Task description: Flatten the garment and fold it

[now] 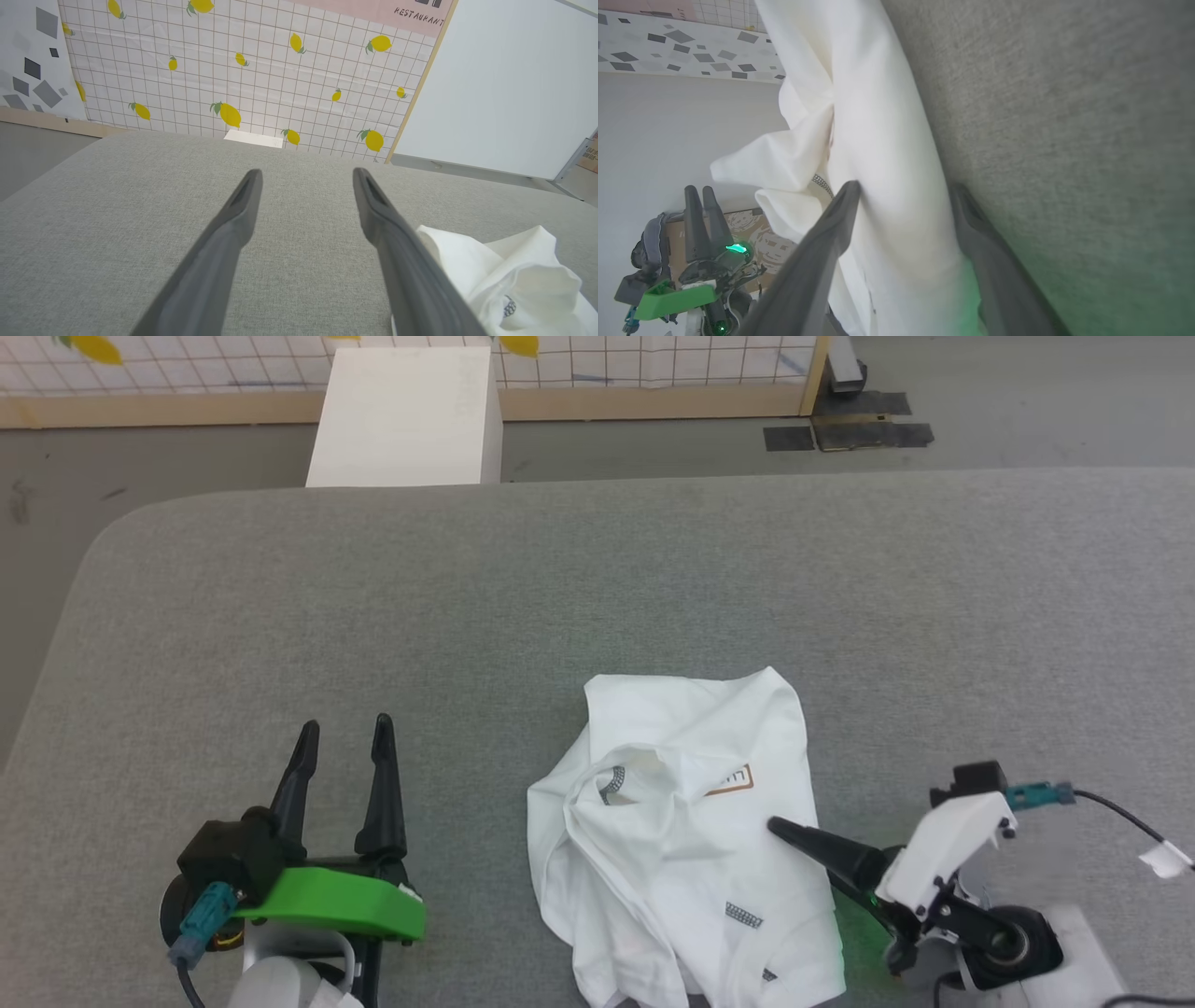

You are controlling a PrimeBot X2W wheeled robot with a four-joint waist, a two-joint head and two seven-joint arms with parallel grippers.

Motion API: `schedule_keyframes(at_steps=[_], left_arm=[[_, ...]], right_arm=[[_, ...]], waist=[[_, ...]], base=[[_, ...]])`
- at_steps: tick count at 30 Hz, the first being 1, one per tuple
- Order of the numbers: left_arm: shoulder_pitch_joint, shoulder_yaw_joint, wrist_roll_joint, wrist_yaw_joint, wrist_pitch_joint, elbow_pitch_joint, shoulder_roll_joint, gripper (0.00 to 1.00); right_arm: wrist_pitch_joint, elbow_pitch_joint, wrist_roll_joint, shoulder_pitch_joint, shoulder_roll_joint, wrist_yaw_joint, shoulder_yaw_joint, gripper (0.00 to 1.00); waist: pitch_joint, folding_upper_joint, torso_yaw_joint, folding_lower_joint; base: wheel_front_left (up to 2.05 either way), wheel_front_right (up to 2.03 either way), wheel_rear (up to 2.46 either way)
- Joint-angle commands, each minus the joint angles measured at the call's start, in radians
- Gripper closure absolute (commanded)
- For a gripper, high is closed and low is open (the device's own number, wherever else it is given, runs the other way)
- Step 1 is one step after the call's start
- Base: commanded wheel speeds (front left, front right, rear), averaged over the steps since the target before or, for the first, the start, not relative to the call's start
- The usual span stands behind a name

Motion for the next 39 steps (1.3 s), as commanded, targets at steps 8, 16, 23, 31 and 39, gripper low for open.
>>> schedule_keyframes(at_steps=[8,16,23,31,39], left_arm=[[-0.013,0.002,0.004,0.002,-0.005,0.000,-0.002,0.00],[-0.009,0.013,0.013,0.001,-0.005,-0.006,-0.002,0.00],[-0.037,0.018,0.034,-0.008,-0.005,-0.028,-0.002,0.00],[-0.114,0.013,0.079,-0.021,-0.005,-0.059,0.028,0.00],[-0.178,-0.008,0.104,-0.026,0.023,-0.088,0.087,0.00]], right_arm=[[0.055,0.060,-0.086,-0.085,0.003,-0.001,0.094,1.00],[0.138,-0.072,-0.332,-0.159,-0.029,-0.001,0.155,1.00],[0.203,-0.246,-0.554,-0.260,-0.135,-0.001,0.261,1.00],[0.181,-0.255,-0.749,-0.371,-0.326,-0.001,0.310,1.00],[0.053,-0.135,-0.844,-0.451,-0.379,-0.001,0.222,1.00]], waist=[[0.015,-0.0001,0.010,0.0000],[0.031,-0.0001,-0.067,0.0000],[0.079,-0.0001,-0.204,0.0000],[0.200,-0.0001,-0.385,0.0000],[0.315,-0.0001,-0.440,0.0000]], base=[[0.00,0.00,0.00],[0.00,0.00,0.00],[0.00,0.00,0.00],[0.00,0.00,0.00],[0.00,0.00,0.00]])
